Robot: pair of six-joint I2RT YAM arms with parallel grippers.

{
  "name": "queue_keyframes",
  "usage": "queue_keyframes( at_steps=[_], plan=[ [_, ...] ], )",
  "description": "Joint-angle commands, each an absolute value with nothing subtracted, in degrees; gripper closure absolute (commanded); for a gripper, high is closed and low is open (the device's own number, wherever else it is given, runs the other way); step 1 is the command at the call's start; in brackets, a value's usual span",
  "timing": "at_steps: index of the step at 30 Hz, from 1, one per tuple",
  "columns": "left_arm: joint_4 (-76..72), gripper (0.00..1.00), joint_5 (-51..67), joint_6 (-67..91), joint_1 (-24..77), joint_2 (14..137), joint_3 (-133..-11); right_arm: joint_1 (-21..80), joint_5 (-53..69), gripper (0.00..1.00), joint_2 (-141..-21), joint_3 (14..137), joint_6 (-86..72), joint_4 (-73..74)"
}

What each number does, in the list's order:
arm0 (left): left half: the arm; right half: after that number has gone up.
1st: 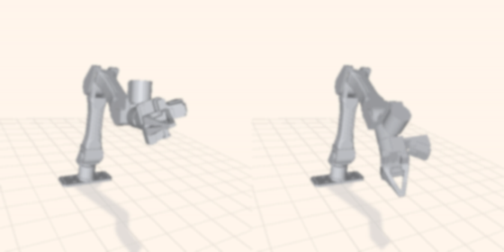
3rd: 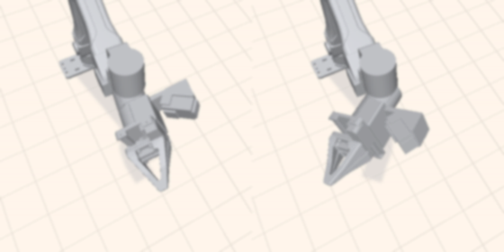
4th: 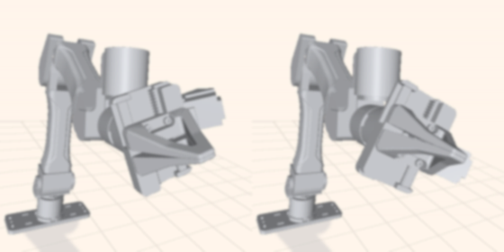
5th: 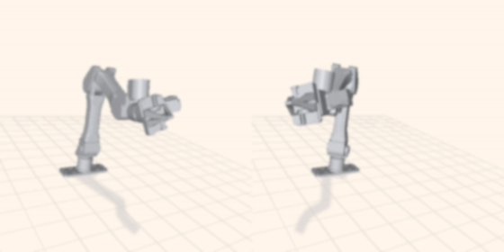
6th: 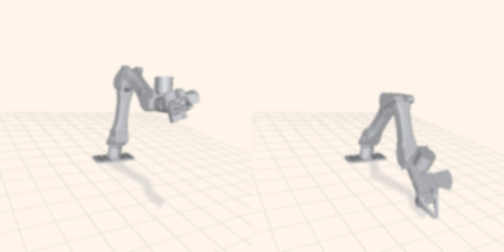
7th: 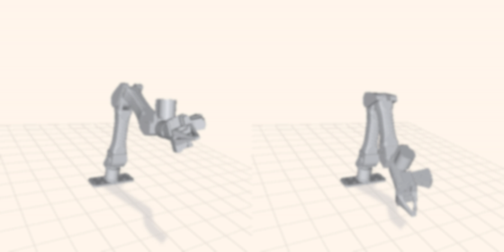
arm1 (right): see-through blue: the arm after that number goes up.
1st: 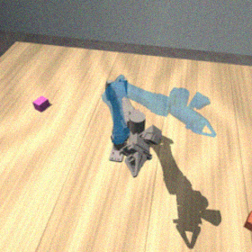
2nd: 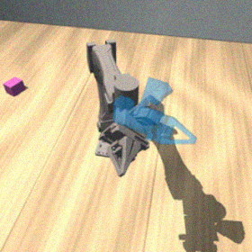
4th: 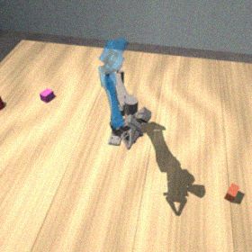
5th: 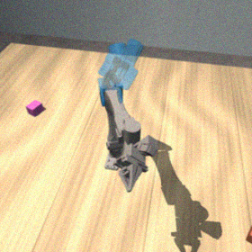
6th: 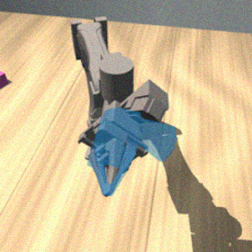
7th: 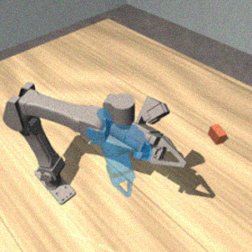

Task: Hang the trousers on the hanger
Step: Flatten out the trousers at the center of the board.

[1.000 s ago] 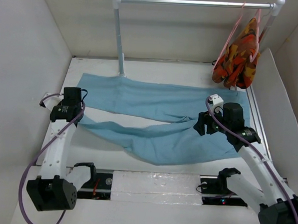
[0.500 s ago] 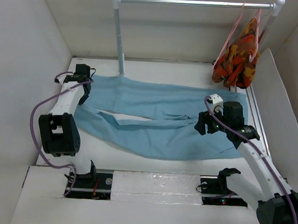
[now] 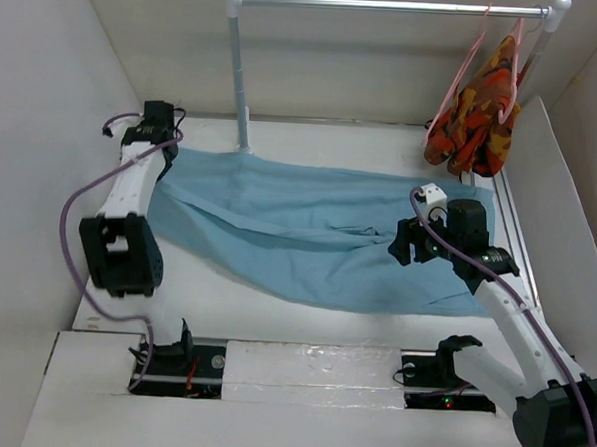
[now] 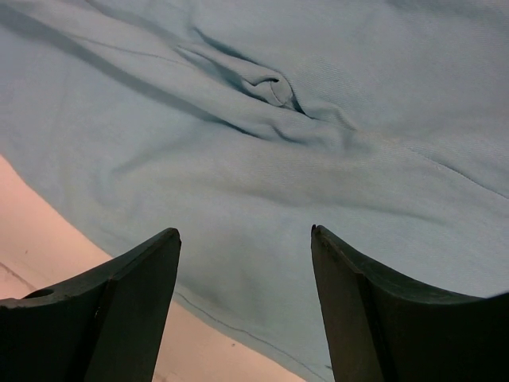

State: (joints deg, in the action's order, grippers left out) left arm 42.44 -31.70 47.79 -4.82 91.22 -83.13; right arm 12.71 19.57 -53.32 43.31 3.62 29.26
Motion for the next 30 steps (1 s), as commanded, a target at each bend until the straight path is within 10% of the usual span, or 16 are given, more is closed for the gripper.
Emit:
queue_keyframes(
  at_steps=[1, 6, 11, 15, 16, 18, 21, 26, 30],
  plan=[
    [39.29, 1.00, -33.75, 45.53, -3.70, 104.12, -94.00, 12.39, 21.18, 0.28, -53.26, 46.93, 3.60, 27.42],
    [47.81, 0.61, -27.96, 39.93, -0.45, 120.76, -117.99, 15.11, 19.78, 0.27, -52.91, 48.34, 3.25, 29.35],
    [37.29, 0.15, -24.08, 37.79, 0.62, 108.60, -107.69, 19.86, 18.99, 0.26, -52.29, 45.88, 0.97, 27.69],
    [30.25, 0.26, -23.91, 41.65, -8.48, 94.42, -84.86, 22.41, 17.58, 0.43, -51.42, 44.65, 0.70, 27.86],
    [27.89, 0.42, -21.30, 43.14, -10.87, 89.61, -80.73, 22.93, 17.23, 0.79, -50.63, 44.56, 0.70, 27.86],
    [24.45, 0.63, -16.46, 43.33, -18.67, 85.89, -69.20, 22.94, 16.96, 1.00, -49.84, 44.56, 0.79, 28.65],
    [18.90, 0.58, -7.41, 42.46, -25.55, 82.71, -58.73, 23.47, 17.23, 1.00, -48.96, 44.74, 1.84, 30.40],
    [18.72, 0.43, 2.00, 39.04, -31.73, 90.77, -58.52, 23.99, 18.28, 0.55, -46.94, 43.43, 2.37, 31.38],
    [15.74, 0.42, 4.13, 37.70, -31.73, 92.11, -57.92, 23.99, 19.25, 0.53, -46.15, 42.10, 1.93, 31.29]
  ],
)
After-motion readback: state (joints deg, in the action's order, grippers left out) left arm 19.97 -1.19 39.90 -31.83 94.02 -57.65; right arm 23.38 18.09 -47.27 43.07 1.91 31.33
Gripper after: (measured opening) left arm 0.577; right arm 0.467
